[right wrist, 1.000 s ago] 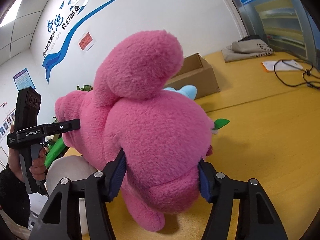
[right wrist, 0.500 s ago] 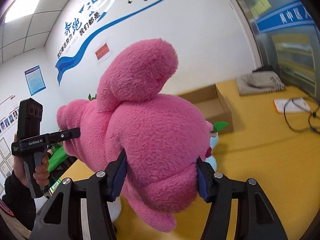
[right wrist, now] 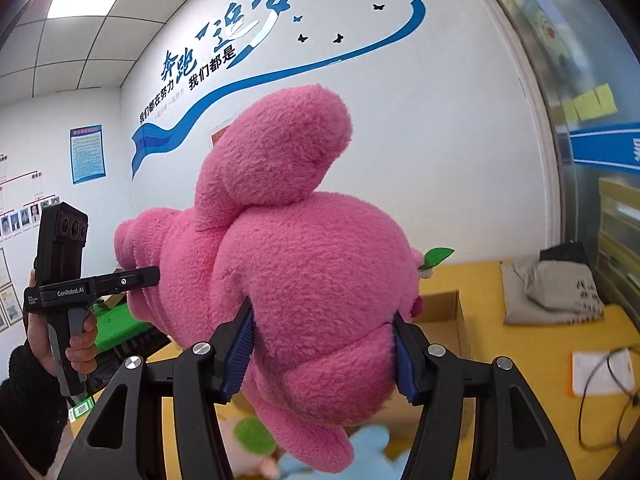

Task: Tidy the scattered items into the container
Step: 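Lift the pink bear with both grippers and carry it over the cardboard box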

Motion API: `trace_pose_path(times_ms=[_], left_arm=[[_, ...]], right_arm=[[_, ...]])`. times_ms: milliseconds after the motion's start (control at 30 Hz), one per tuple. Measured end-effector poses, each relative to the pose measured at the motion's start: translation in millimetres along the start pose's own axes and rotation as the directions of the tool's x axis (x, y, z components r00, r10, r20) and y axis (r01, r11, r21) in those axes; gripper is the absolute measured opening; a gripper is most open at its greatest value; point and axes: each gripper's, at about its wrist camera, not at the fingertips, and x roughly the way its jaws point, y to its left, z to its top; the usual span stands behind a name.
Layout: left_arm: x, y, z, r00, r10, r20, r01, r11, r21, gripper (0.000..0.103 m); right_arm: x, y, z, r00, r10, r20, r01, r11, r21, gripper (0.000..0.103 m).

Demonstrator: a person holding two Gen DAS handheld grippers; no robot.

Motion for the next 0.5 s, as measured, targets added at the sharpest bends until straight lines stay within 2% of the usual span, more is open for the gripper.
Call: trace_pose_path(times_ms=[133,233,400,500], left_arm=[[49.5,24.9,14.1,1.0,-0.013,-0.013,0.013,0.999,-0.038,0.052],[95.9,46.0,14.1,0.999,-0.004,-0.048,0.001,0.998,-0.07,0.052],[183.5,80.8,-4.2,0.989,0.016,-0.148,-0.04,0.986,-0.16,0.052],[240.5,106.1,-30.7,0.969,0.008,-0.248,-0.063,0.975,-0.212,0.052]], right_arm=[[53.6,-28.3,24.8,1.0,0.009,-0.018,-0.009,1.0,-0.028,0.064],[93.3,-54.2,31.3,1.0,0.004,-0.025,-0.005,1.0,-0.028,0.064],[169.1,-104.1,15.7,0.997,-0.019,-0.081,0.016,0.999,-0.029,0.064],[216.8,-142.0,-10.6,0.986,-0.024,-0.164,0.028,0.999,0.02,0.064]])
